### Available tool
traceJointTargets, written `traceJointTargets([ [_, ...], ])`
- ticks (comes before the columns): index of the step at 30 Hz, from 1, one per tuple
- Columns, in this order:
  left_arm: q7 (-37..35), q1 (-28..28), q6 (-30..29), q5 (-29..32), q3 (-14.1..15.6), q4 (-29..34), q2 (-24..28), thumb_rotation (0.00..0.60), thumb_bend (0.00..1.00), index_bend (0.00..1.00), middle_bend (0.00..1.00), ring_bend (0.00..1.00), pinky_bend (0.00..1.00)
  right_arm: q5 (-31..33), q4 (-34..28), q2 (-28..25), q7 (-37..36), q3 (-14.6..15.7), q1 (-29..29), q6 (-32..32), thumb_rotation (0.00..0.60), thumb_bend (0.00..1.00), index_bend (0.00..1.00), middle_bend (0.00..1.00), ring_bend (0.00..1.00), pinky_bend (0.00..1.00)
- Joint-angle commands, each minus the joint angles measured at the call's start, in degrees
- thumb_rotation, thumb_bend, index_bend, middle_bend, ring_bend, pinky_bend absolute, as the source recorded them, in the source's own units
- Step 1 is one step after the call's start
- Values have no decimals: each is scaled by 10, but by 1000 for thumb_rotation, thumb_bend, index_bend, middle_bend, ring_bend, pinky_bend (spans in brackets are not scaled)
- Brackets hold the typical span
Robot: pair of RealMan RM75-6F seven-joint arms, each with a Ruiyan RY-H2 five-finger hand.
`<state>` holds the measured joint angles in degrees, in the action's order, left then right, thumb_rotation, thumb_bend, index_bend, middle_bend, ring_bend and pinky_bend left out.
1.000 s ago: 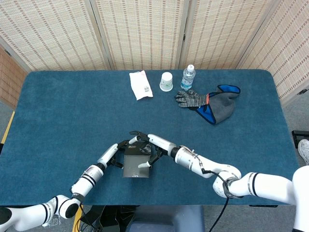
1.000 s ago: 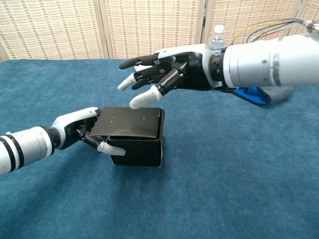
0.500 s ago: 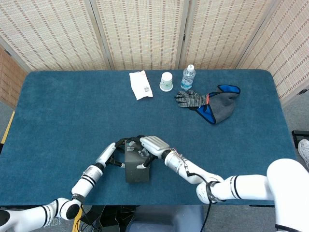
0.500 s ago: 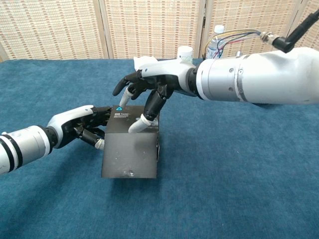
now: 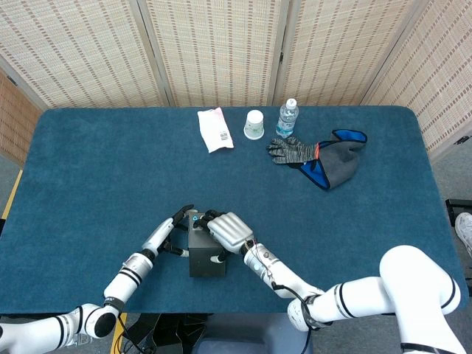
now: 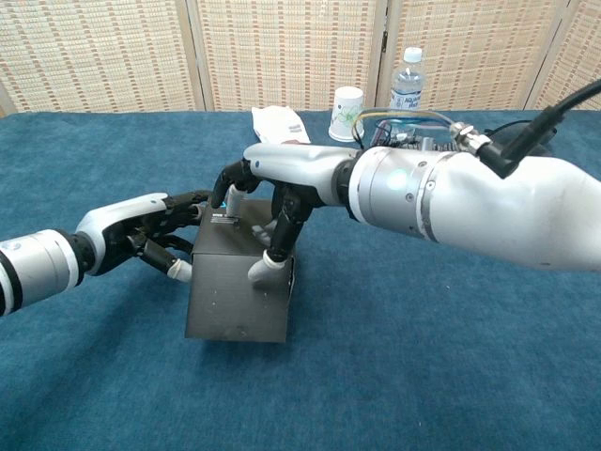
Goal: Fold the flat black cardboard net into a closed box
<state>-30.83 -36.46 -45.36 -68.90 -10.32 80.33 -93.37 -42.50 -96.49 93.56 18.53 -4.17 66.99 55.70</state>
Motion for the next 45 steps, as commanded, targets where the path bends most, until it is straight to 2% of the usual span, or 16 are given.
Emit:
traceJointTargets([
  [1,11,1,12,6,2,27,23,600,136,0,43,0,211,-5,4,7,9,-7,-7,3,600,0,225,249,167,287],
  [5,36,1,20,18,7,57,44,600,136,0,2,0,194,-9,15,14,31,-12,-11,8,600,0,231,255,167,287],
  [10,75,3,19,38,13,95,65,600,136,0,0,0,181,-14,24,26,64,-19,-15,19,600,0,240,263,167,287],
  [16,114,5,3,53,13,110,72,600,136,0,0,0,174,-32,24,34,99,-24,-21,35,600,0,252,269,167,287],
  [29,132,13,-5,63,10,116,98,600,136,0,0,0,168,-97,36,54,168,4,-45,58,600,0,269,278,167,287],
  [37,135,19,-8,57,13,122,106,600,136,0,0,0,163,-135,70,75,185,14,-65,60,600,18,298,291,167,287],
  [45,137,20,-3,49,18,117,110,600,136,0,0,0,158,-209,127,103,172,25,-92,78,600,62,341,312,167,287],
])
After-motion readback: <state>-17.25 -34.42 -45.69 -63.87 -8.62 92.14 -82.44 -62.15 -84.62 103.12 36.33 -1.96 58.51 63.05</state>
